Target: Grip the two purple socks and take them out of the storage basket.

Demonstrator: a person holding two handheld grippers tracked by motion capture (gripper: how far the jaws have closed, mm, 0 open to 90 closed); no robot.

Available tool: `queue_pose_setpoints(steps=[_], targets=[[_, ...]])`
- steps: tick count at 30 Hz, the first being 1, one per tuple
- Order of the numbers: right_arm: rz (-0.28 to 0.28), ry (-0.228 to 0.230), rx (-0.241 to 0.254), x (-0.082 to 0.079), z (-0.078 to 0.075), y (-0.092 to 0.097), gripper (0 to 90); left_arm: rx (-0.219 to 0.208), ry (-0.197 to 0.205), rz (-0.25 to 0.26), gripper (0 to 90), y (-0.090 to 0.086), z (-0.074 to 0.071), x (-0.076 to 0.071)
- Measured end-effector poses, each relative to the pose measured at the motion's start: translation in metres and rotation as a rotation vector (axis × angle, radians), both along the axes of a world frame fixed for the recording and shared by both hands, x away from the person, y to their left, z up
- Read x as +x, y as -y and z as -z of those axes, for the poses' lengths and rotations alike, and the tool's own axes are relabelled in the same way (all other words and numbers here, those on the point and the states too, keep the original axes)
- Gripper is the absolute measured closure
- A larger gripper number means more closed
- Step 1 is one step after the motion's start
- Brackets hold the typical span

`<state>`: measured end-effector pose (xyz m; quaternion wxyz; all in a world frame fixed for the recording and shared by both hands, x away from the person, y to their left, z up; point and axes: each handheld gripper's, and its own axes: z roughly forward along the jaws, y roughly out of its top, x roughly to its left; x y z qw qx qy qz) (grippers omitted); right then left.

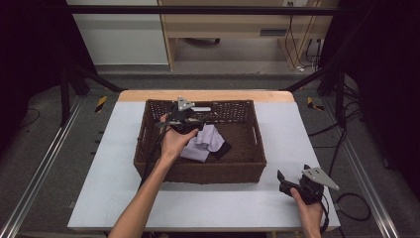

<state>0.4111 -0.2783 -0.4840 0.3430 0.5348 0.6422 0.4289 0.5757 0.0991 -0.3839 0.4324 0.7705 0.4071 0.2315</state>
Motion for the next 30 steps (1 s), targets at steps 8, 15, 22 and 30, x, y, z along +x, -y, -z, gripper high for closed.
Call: queue_pose_setpoints(steps=[8,15,22,30], targets=[[0.000,-0.004,-0.002,0.000,0.000,0.000,3.8,0.012,-0.025,0.027,42.6,0.008,0.014,-0.002],[0.002,-0.004,-0.007,0.000,0.000,-0.001,3.9,0.070,-0.089,0.059,39.9,0.013,0.024,-0.002],[0.004,-0.006,-0.012,0.000,0.000,-0.001,3.9,0.163,-0.120,0.083,34.8,0.020,0.034,-0.004],[0.001,-0.007,-0.017,0.000,0.000,-0.002,3.9,0.187,-0.122,0.107,29.4,0.024,0.037,-0.006]])
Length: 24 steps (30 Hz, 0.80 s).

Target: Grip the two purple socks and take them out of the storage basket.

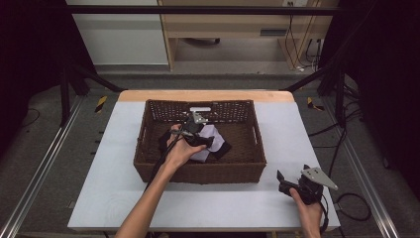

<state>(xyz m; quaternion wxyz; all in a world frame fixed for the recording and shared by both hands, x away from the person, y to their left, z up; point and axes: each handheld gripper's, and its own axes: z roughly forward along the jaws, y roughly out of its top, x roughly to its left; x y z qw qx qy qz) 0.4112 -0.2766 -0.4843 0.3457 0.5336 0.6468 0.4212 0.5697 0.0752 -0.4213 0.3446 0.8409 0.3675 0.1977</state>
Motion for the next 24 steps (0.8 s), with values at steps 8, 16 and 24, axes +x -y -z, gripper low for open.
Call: queue_pose_setpoints(steps=[8,16,24], targets=[[0.004,-0.002,-0.001,0.0000,-0.0001,0.0001,3.9,0.044,-0.018,0.010,42.5,0.0012,0.0040,0.0004],[0.004,-0.001,0.000,0.0003,0.0000,0.0003,3.9,0.049,-0.071,0.029,69.3,0.0003,0.0035,-0.0004],[0.005,0.001,0.001,-0.0001,-0.0001,0.0002,3.9,0.011,-0.083,0.029,81.2,-0.0041,-0.0022,-0.0024]])
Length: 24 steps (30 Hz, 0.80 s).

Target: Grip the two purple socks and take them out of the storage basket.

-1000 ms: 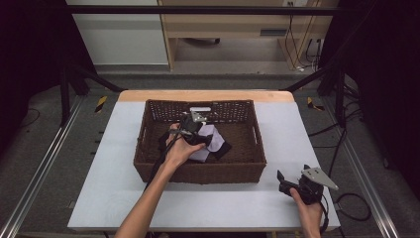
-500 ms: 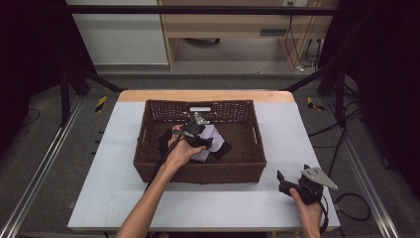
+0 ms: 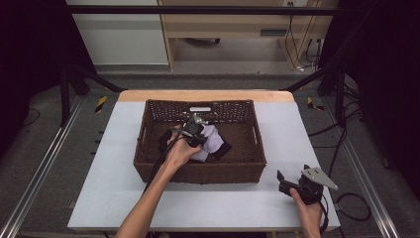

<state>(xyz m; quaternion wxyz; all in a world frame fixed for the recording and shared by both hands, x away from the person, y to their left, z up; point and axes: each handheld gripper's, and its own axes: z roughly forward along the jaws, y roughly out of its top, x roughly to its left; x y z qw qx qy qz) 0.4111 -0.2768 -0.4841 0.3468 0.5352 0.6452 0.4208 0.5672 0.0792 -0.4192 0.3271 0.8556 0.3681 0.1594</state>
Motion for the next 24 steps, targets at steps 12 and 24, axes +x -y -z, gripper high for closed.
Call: queue_pose_setpoints(steps=[12,24], targets=[[0.000,0.004,0.002,0.000,0.000,0.000,3.9,-0.180,0.150,-0.008,82.1,-0.012,-0.017,-0.009],[-0.002,0.000,0.005,0.000,0.000,0.001,3.9,-0.315,0.242,-0.001,82.3,-0.021,-0.039,-0.017]])
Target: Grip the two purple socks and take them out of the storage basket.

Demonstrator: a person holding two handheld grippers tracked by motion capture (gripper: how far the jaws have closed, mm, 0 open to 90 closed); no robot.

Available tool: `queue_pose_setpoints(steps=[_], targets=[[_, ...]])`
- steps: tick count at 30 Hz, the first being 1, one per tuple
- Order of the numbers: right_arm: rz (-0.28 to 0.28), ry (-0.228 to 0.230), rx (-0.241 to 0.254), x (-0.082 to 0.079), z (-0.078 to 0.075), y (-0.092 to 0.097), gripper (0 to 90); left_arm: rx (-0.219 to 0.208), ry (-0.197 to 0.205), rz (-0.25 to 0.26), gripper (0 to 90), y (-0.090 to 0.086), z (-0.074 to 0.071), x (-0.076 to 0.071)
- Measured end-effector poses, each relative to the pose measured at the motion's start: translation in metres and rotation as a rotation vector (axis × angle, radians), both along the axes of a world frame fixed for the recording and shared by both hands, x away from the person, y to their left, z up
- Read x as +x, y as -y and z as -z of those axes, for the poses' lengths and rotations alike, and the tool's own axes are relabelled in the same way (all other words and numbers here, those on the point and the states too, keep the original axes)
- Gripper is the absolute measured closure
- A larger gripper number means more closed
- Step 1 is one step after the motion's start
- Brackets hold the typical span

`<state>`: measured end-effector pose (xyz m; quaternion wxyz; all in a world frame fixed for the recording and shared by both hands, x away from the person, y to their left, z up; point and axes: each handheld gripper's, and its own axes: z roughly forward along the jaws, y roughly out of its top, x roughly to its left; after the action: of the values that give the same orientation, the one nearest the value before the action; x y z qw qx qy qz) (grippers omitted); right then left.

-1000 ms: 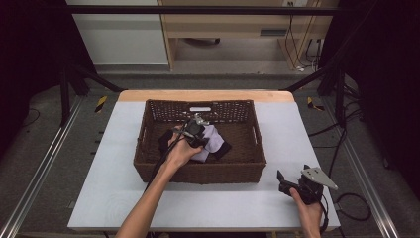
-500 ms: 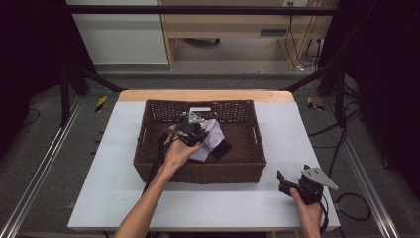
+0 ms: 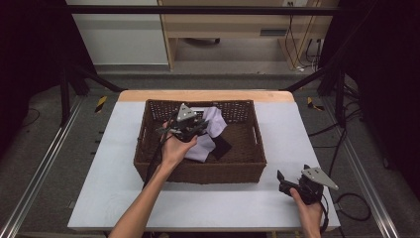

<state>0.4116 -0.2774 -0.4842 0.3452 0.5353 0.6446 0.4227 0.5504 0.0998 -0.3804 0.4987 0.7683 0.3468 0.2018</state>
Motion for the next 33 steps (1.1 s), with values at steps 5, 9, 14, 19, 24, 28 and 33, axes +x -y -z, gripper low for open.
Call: queue_pose_setpoints(steps=[5,9,14,19,24,28,33], targets=[[0.001,0.000,0.000,0.000,0.000,0.000,3.9,-0.031,0.055,0.003,82.3,-0.007,-0.020,-0.012],[0.002,0.000,0.002,0.000,0.000,0.000,3.9,-0.044,0.082,0.005,82.3,-0.016,-0.036,-0.025],[0.002,0.001,0.006,0.000,0.000,0.000,3.9,-0.065,0.106,0.017,82.3,-0.028,-0.051,-0.042],[0.004,0.001,0.005,0.000,0.000,0.000,3.9,-0.077,0.122,0.038,82.3,-0.038,-0.060,-0.060],[0.004,0.001,0.001,0.000,0.000,0.000,3.9,-0.081,0.132,0.050,82.3,-0.046,-0.063,-0.075],[0.005,0.000,0.002,0.000,0.000,0.000,3.9,-0.073,0.141,0.058,82.4,-0.057,-0.066,-0.093],[0.007,0.002,0.000,0.000,0.000,0.000,4.0,-0.089,0.151,0.072,82.4,-0.069,-0.069,-0.111]])
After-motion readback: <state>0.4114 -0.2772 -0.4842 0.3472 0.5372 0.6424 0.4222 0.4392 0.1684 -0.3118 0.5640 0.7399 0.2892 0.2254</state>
